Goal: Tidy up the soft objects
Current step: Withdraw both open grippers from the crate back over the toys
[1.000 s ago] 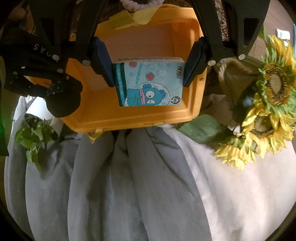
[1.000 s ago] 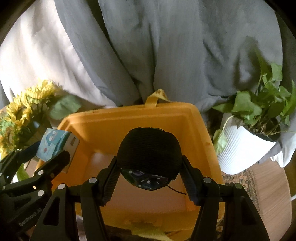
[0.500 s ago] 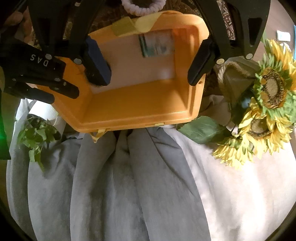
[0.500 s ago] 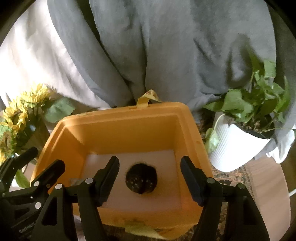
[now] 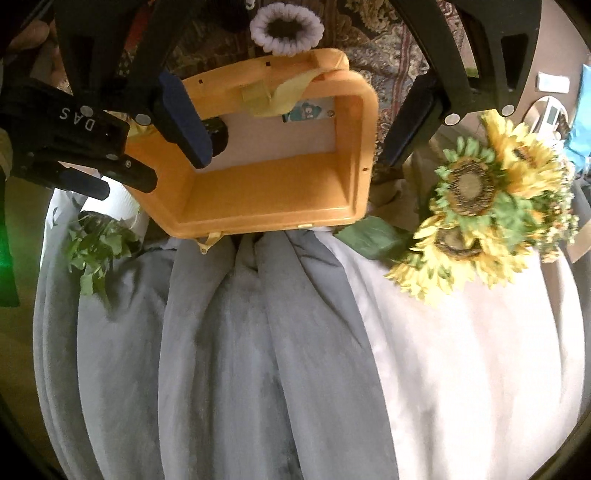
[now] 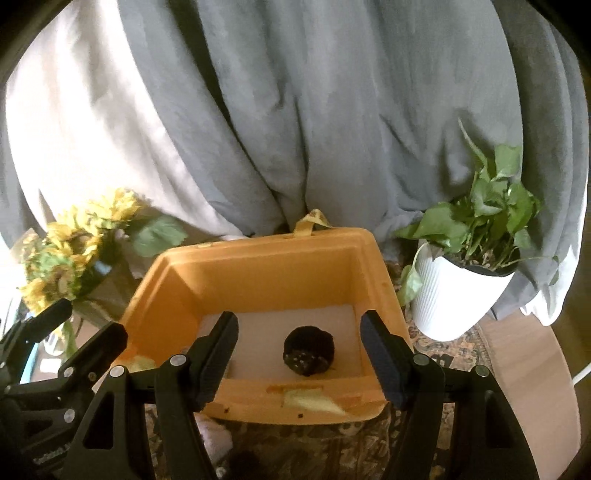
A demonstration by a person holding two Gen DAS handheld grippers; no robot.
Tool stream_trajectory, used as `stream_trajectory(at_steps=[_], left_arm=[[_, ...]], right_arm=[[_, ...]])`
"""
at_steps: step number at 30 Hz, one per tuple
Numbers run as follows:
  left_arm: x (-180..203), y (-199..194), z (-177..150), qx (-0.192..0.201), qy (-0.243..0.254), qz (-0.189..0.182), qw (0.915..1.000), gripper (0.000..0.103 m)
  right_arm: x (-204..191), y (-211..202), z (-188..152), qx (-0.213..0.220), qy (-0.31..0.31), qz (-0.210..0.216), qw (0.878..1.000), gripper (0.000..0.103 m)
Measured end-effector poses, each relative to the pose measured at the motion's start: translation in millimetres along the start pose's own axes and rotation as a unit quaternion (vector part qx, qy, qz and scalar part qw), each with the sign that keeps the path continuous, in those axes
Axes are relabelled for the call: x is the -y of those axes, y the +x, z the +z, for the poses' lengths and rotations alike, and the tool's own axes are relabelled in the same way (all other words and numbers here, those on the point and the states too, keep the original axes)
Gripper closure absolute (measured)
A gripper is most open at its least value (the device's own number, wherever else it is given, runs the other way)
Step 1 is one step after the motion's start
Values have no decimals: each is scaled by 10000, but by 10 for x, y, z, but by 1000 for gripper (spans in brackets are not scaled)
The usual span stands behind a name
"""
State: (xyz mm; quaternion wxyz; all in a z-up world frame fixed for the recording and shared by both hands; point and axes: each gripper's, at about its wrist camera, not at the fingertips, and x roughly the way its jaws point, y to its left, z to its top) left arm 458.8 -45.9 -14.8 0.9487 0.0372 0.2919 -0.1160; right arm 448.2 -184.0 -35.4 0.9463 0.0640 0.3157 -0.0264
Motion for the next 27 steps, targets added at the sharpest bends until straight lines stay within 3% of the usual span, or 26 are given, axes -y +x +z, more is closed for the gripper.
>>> stream_trajectory(at_steps=[11, 27], left_arm=[[-22, -574, -186, 195, -56, 359, 9991, 8], [-1, -1045, -806, -55, -324, 860, 9958, 5]], right_arm=[[-165, -491, -183, 310, -224, 166, 9991, 33], [-278, -712, -636, -18, -660, 550, 9963, 33]])
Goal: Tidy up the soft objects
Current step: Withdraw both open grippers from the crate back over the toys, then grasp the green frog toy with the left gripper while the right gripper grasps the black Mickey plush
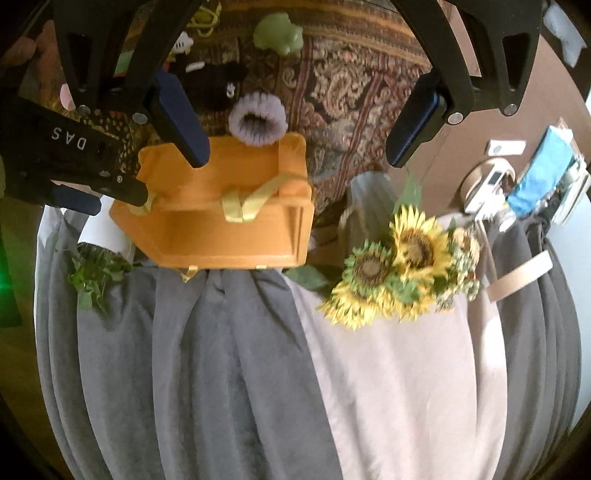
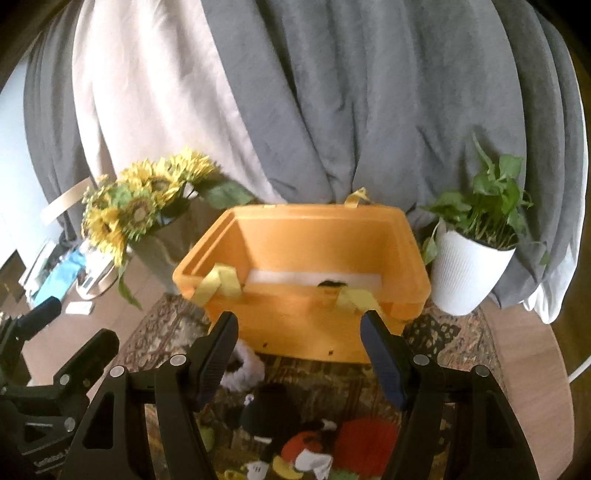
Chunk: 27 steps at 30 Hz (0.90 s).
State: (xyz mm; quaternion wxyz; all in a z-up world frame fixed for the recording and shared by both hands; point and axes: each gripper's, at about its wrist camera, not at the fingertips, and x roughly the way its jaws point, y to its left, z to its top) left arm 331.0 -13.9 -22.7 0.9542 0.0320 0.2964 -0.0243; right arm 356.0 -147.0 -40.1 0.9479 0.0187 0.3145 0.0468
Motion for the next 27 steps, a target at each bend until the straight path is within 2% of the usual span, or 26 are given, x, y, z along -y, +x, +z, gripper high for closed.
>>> stream_trajectory(at_steps=[6, 13, 18, 27], left_arm=[[12, -4, -228, -259, -18, 42, 9997, 5], [8, 19, -467, -508, -15, 57, 9987, 5], [13, 62, -676, -791, -63, -31, 9968, 5], [82, 171, -939, -1047, 70, -53, 9945, 5]], right_arm=[[-20, -2, -182, -187, -110, 86, 9997, 33], [-72, 119, -437, -603, -250, 271, 9975, 33], [-97, 209, -596, -897, -425, 363, 9944, 33], [-146, 375, -808, -1417, -830, 446, 9854, 33]])
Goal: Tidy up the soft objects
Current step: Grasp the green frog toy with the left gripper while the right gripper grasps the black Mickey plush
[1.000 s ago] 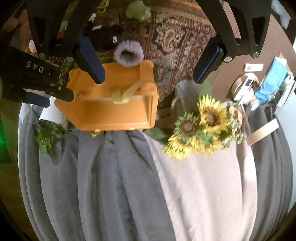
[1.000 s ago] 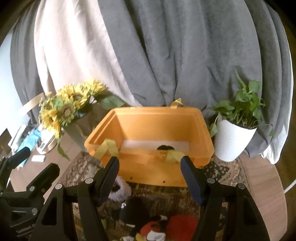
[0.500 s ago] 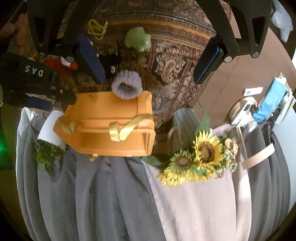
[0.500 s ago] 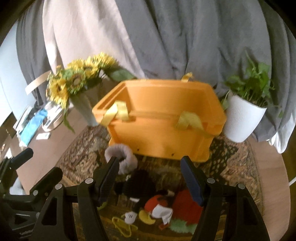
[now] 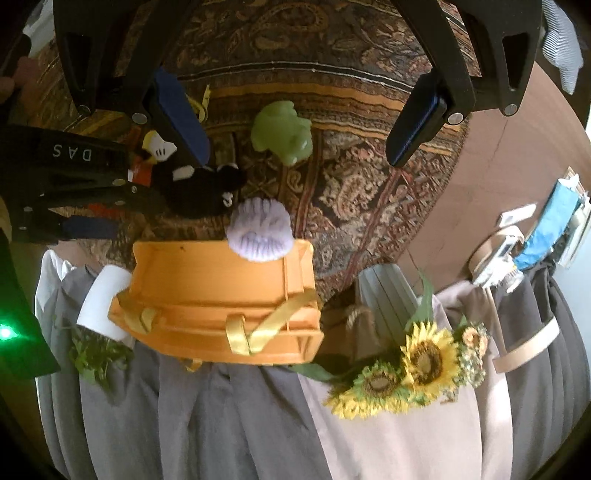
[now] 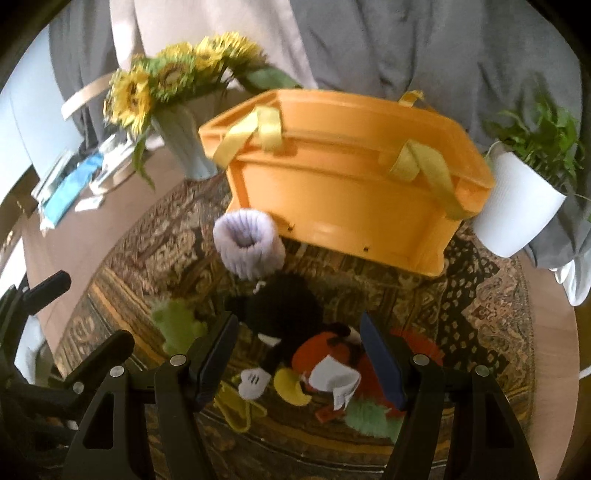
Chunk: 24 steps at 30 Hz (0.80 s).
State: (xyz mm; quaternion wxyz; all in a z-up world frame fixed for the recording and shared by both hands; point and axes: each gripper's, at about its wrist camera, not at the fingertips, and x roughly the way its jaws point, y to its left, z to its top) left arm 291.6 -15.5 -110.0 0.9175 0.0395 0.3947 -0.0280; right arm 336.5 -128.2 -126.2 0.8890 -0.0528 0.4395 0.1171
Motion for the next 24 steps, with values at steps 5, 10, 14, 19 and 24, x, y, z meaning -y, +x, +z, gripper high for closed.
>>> stream_trajectory(at_steps=[5, 10, 14, 19, 24], left_arm=[[3, 166, -76, -233, -99, -15, 9997, 5], [19, 331, -115, -396, -134, -44, 9991, 5], [25, 465, -146, -468, -145, -52, 9988, 5], [0, 635, -178, -609, -277, -156, 9976, 6], [5, 760, -199, -723, -303, -234, 9966, 7]], right_arm=[[-1, 174, -24, -259, -154, 27, 9995, 33], [-11, 329, -21, -465, -312, 52, 9984, 33], [-19, 416, -3, -529, -422, 31, 9977, 33], [-36, 537, 31, -657, -544, 92, 9963, 33], [-77, 639, 51, -737, -700, 98, 9948, 34]])
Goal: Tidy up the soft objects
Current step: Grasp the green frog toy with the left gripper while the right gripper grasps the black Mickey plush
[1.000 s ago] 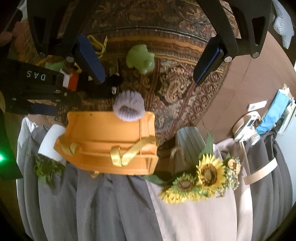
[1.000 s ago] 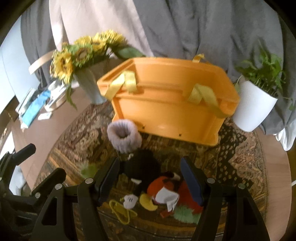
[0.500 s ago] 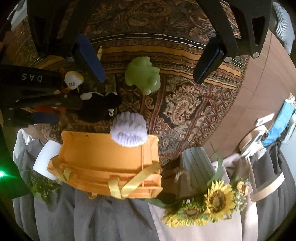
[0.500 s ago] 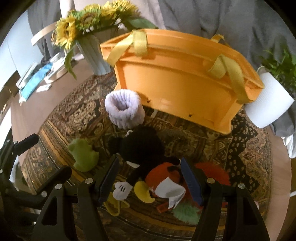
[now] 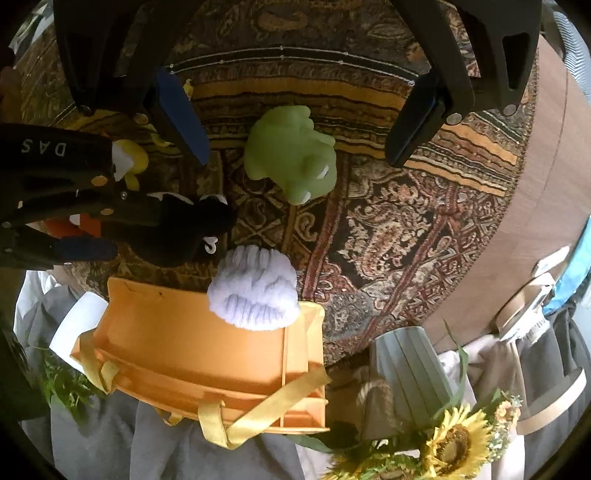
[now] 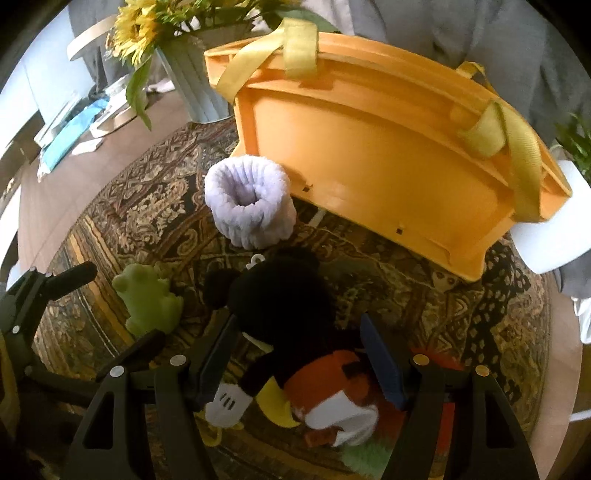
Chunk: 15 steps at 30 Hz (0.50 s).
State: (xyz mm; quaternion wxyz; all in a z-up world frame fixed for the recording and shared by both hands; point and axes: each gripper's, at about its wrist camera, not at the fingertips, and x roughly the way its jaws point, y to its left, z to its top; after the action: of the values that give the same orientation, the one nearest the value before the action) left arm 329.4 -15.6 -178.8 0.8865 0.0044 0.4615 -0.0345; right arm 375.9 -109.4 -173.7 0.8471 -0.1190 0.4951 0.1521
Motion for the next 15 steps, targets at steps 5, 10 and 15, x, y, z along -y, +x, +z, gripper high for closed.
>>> stream_trajectory(at_steps=[5, 10, 15], left_arm=[[7, 96, 7, -81, 26, -56, 9999, 13], [-15, 186, 1, -172, -13, -167, 9997, 24], [-29, 248, -27, -274, 18, -216, 9994, 38]], right_arm=[[-22, 94, 21, -87, -100, 128, 9998, 33], [-43, 175, 33, -187, -156, 215, 9995, 33], [-79, 254, 26, -239, -229, 164, 9993, 33]])
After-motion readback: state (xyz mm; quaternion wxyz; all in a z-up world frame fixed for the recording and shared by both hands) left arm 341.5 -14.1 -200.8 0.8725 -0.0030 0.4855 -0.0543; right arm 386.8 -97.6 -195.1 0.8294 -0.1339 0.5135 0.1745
